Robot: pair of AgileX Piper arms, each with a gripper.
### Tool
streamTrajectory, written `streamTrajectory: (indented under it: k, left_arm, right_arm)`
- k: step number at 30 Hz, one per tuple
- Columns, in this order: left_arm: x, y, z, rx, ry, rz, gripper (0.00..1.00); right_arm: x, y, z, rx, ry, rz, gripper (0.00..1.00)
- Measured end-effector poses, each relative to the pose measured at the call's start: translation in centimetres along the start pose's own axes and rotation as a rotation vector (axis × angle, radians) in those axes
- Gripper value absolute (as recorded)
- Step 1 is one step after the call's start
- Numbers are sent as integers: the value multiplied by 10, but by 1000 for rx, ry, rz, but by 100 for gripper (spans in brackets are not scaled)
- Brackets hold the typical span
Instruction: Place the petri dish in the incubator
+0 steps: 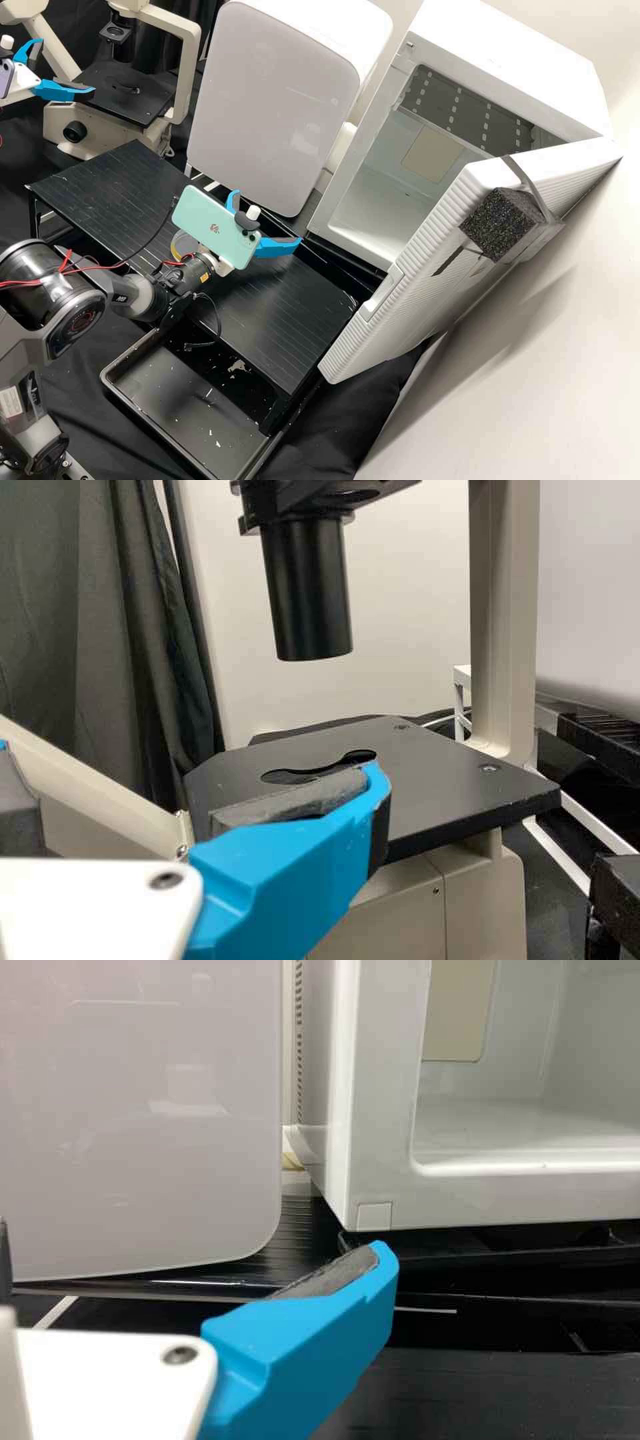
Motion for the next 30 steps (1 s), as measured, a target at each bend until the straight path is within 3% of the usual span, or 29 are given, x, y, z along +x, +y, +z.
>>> streamTrajectory:
  k: [10,16,24,27,30]
  left_arm:
    - [0,0,0,0,0,0,100]
    - [0,0,0,0,0,0,100]
    - [0,0,0,0,0,0,100]
    - [0,0,0,0,0,0,100]
    - [0,0,0,0,0,0,100]
  right_arm:
    - [-1,0,0,0,2,2,100]
    - [-22,1,1,8,12,16,100]
    - [-72,3,-11,25,160,93,100]
    - [-88,-7,-15,32,192,63,100]
    - [-102,-22,-16,13,203,-4,100]
